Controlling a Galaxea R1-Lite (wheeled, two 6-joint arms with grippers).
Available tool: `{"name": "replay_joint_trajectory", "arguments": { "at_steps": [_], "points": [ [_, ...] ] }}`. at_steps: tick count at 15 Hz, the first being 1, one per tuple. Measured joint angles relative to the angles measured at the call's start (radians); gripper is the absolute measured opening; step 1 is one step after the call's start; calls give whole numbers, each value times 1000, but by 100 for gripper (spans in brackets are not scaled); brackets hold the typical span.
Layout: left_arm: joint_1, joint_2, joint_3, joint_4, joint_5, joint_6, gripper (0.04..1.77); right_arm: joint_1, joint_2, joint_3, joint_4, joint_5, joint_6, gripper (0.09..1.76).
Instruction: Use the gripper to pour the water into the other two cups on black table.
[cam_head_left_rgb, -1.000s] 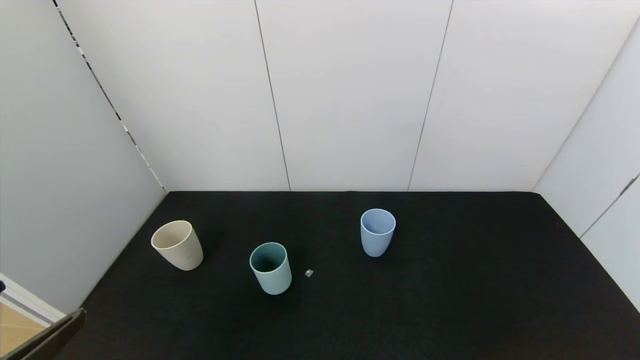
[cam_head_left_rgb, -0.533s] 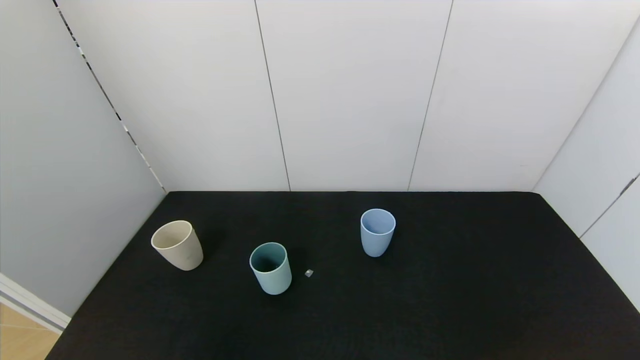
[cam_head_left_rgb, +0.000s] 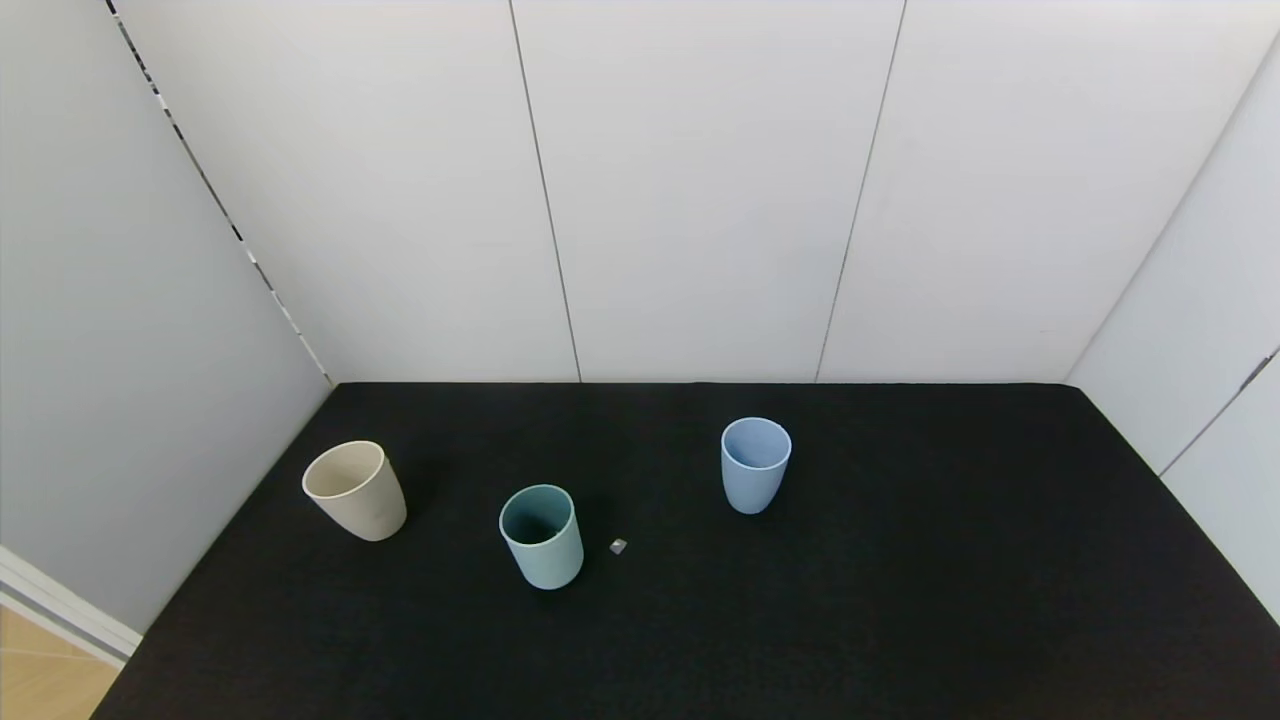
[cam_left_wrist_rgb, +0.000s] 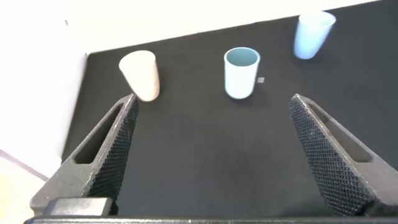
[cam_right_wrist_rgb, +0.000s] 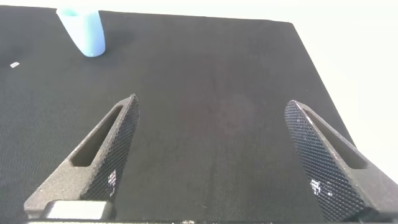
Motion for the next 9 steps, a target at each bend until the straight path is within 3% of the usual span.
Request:
{"name": "replay_joint_trajectory", "arguments": {
  "at_steps": [9],
  "points": [
    [3, -98, 148, -48, 21, 10, 172, 0, 0, 0, 0, 0, 0, 171]
  ]
}}
